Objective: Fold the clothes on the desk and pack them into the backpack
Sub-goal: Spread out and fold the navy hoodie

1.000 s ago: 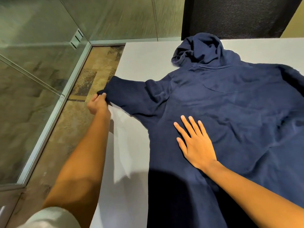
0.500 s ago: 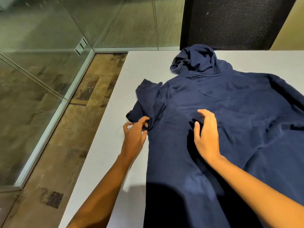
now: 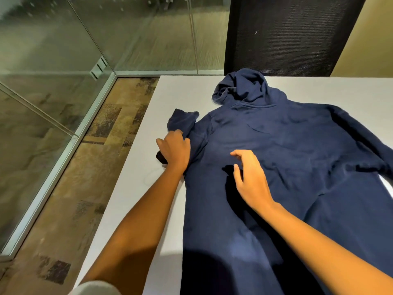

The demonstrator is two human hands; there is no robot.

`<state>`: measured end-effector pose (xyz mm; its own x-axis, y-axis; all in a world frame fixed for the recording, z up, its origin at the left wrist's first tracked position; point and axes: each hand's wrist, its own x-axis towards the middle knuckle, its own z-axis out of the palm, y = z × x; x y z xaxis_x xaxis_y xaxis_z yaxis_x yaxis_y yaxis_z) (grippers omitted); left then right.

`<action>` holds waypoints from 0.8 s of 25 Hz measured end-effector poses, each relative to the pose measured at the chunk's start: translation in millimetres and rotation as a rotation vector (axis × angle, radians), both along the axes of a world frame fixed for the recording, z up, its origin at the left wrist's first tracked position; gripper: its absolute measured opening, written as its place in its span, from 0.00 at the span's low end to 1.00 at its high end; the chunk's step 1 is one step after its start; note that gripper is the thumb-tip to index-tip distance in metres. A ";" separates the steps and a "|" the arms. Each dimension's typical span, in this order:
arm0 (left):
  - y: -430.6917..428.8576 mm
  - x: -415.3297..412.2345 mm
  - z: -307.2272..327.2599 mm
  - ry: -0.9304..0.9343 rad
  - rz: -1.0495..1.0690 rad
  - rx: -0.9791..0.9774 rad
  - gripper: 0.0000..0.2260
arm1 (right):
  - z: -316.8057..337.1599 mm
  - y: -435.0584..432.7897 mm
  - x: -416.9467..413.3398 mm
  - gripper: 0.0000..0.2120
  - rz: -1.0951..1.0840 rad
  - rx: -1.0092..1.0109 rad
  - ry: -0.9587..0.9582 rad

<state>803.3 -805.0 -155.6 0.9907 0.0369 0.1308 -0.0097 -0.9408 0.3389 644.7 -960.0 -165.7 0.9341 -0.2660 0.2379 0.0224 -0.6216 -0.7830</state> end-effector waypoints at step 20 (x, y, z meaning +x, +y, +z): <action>57.7 -215.8 7.5 -0.021 -0.286 -0.568 0.17 | 21.9 1.5 -98.1 0.22 -0.091 0.178 0.666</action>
